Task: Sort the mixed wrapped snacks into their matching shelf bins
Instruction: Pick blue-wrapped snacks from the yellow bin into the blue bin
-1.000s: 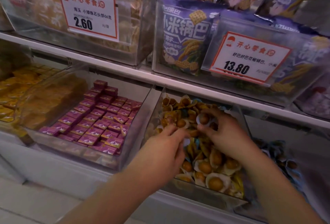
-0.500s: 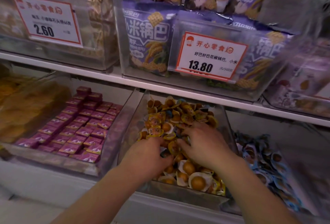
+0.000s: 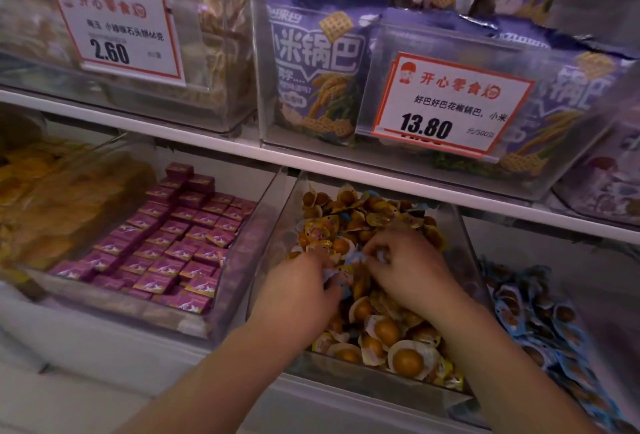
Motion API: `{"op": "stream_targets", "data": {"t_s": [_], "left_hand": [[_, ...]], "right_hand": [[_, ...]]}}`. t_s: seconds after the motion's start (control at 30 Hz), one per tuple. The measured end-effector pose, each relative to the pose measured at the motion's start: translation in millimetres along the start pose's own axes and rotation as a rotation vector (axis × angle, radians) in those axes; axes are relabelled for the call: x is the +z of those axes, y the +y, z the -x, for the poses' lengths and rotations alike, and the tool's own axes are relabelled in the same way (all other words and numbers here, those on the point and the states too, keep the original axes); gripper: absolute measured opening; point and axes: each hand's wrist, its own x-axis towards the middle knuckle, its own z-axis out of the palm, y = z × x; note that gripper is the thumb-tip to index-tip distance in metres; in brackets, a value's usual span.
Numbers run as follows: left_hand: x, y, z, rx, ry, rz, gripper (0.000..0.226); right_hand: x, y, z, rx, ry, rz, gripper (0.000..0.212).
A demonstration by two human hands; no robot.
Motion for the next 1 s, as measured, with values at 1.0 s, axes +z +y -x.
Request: {"op": "stream_targets", "data": {"t_s": [1.0], "left_hand": [[24.6,71.6,29.4,0.330,0.136,0.357,0.059]], "right_hand": [[-38.0,-32.1,76.6,0.440,-0.046,-1.416,0.018]]}}
